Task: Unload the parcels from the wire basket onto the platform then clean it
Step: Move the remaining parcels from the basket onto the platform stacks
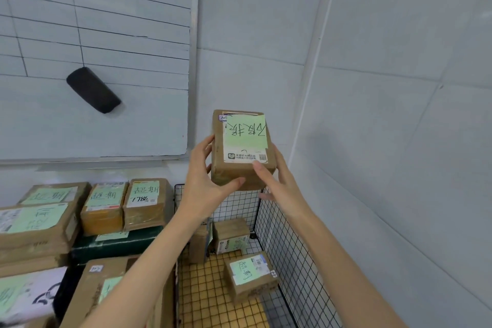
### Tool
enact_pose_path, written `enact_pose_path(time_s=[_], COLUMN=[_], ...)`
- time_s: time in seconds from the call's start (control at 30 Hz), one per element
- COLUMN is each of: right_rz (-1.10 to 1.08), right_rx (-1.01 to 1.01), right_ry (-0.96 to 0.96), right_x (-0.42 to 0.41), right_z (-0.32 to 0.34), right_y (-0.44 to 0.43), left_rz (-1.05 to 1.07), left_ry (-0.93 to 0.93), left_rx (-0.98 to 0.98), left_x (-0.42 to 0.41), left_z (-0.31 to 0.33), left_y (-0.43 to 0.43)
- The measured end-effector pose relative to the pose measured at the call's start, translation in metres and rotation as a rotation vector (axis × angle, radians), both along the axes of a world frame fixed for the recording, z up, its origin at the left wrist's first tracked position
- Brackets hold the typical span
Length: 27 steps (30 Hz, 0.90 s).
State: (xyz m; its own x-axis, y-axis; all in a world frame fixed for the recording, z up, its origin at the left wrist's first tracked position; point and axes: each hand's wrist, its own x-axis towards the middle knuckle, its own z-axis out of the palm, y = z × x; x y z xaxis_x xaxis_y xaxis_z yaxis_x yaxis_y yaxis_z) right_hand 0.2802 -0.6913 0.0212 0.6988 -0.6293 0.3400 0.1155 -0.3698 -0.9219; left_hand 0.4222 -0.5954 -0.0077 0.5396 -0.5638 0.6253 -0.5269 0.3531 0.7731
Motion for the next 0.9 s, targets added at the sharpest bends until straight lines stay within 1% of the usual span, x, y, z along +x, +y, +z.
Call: enact_pose_path(time_s=[0.1,0.27,0.47,0.6,0.67,0.77,0.9], right_rz=[-0.027,-0.020,0.043,0.057,0.022,-0.068,-0.157], right_rx=[0.024,0.049,0.008,-0.032,-0.061,-0.080,-0.035], right_ry=[-0.040,-0.068,-0.027,0.014,0.009,-0.056,-0.167], right_x=[-0.016,-0.049,-0.086,-0.108,-0.117,-0.127,-0.133], right_z=[0.004,0.007,0.007,0.007,0.006,0.006,0.007], right_y=[0.003,-0.003,-0.005,0.001,0.003,0.008,0.020], left_rz=[-0.058,-0.161,-0.111,-0.154,-0.154,-0.120,-0.075], left_ry=[-0.018,-0.105,-0.105,-0.117,-0.118,-0.077,-0.010], left_rx=[0.047,0.164,0.158,0.188,0.198,0.194,0.176], left_x=[-0.004,0.000,0.000,-0.013,-0.022,-0.041,-0.069], left_z=[0.000,0.007,0.021,0.030,0.029,0.022,0.015], left_y=[0.007,0.026,0.038,0.045,0.049,0.059,0.076])
